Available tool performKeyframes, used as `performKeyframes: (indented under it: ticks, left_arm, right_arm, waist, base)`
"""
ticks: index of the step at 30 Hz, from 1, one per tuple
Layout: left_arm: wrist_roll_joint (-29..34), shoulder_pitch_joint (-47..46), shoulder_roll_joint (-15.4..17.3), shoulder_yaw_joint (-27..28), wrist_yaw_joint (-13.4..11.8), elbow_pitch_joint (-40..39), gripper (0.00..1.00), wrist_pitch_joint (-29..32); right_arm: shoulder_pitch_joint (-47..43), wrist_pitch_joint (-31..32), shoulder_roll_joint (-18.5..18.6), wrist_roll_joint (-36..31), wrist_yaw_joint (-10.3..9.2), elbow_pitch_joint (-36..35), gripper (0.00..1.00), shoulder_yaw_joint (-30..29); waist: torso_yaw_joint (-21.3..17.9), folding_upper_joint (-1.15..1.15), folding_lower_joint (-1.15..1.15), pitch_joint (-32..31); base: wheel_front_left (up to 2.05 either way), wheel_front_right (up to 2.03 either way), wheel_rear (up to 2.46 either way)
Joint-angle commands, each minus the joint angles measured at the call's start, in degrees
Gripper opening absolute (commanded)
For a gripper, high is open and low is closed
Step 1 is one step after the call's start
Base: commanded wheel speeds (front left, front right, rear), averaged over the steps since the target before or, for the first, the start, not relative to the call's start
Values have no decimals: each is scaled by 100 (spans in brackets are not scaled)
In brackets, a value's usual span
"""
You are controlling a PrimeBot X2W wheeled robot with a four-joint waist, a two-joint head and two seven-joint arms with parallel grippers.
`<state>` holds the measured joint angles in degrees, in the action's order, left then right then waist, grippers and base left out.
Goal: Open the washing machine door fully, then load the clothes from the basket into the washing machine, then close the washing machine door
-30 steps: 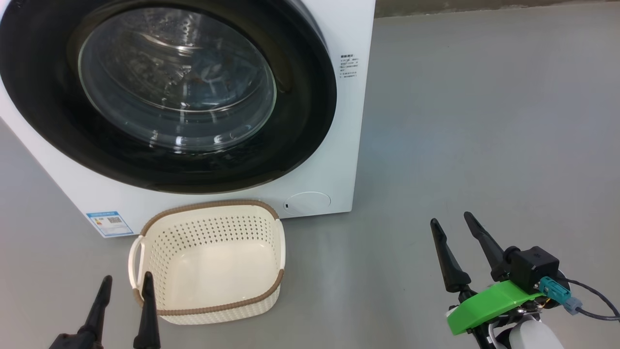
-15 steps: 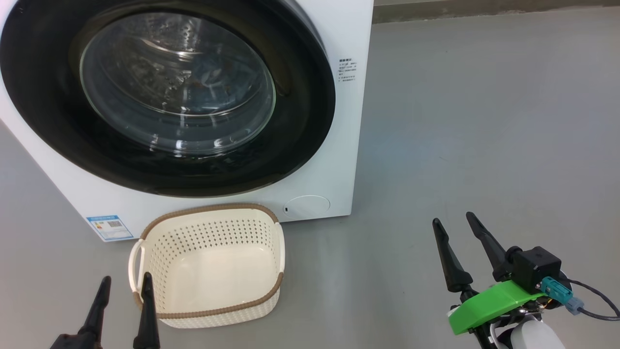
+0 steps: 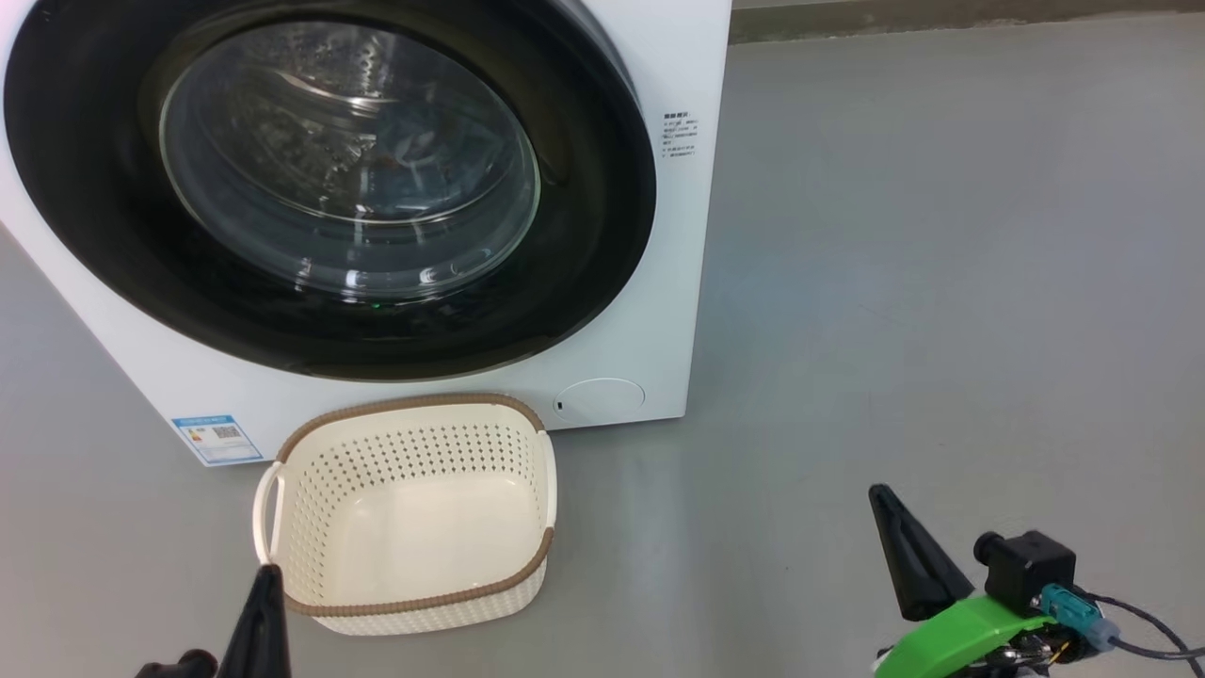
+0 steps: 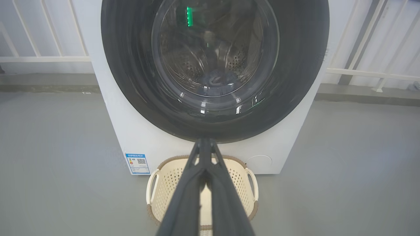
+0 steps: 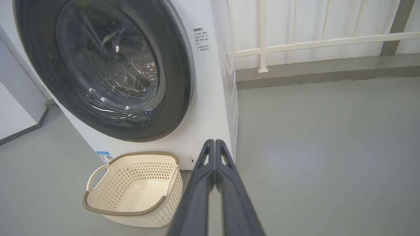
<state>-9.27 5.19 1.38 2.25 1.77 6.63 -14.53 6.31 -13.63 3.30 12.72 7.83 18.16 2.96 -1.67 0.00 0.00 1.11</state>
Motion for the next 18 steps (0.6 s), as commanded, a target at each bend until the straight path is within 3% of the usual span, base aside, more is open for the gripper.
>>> performKeyframes:
  ticks: [1, 5, 18]
  left_arm:
    - [-171, -56, 39, 35, 13, -43, 0, 62]
    - [-441, -85, 42, 48, 31, -23, 0, 131]
    - [-1241, -183, 53, 71, 86, 44, 0, 316]
  right_arm:
    - [77, 37, 0, 160, -1, -108, 0, -15]
    - [67, 99, 4, 422, -2, -125, 0, -41]
    - [64, 282, 11, 1199, -5, -148, 0, -118]
  waist:
    - [3, 0, 1, -2]
    - [9, 0, 13, -18]
    - [25, 0, 1, -14]
  base:
    - [0, 0, 0]
    - [0, 0, 0]
    - [0, 0, 0]
